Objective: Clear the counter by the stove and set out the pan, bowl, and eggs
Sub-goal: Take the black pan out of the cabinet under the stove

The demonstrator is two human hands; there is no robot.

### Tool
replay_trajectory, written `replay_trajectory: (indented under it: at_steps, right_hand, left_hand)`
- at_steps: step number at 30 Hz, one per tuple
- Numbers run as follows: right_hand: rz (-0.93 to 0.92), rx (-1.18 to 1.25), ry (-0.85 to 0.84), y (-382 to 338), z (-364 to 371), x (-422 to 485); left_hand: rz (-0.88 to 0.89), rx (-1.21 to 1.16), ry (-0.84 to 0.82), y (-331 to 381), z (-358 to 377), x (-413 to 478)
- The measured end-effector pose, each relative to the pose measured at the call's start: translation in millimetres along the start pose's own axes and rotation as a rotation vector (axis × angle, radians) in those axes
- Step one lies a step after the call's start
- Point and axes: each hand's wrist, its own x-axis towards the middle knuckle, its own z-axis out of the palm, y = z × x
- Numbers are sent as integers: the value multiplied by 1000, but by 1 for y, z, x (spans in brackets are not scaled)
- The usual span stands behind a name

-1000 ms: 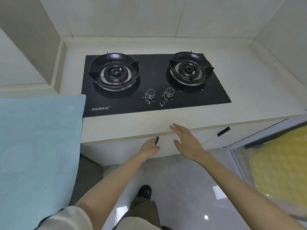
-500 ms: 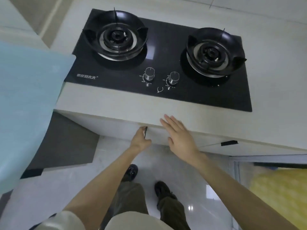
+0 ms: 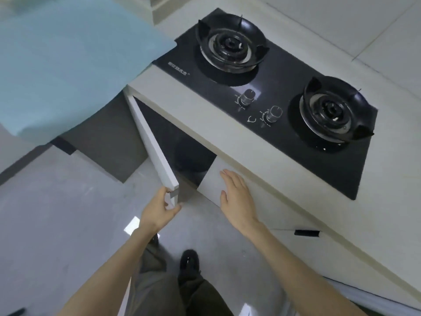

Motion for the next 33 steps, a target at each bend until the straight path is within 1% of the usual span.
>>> replay_trajectory:
  at_steps: [5,7,10,12,14,16,19,24,28,33]
  right_hand:
    - [-100,64,-134,-53,42,30]
    - [-108,50,-157,-63,53,37]
    - [-183,0,-220,-94,82,47]
    - [-202,-4,-238,-115,96,55]
    - [-216,15,-234,-140,112,66]
    - [-224,34,-222,-162,126,75]
    - [-234,45,-220,-187,144,90]
    - [-278,50,-175,-219,165,115]
    - [-292,85,-127,-226,174,127]
    - [-262,94,-148,-225,179,136]
  left_hand:
    - [-108,-8,153,-48,-40,-28]
    - [-93,70,213,-60,-54,-28]
    - [-97,206,293,-100,-91,-28]
    - [-131,240,329,-122,-115,-26]
    - [-215,176,366,-141,-141,-23]
    - [-273,52,403,-155,-163,-20]
    - [-250,-104,473,-172,-193,-9]
    - [-243,-268,565,-198,-231,18]
    - [-256,-342,631,-201,-246,33]
    - [-260,-555,658,-197,-246,42]
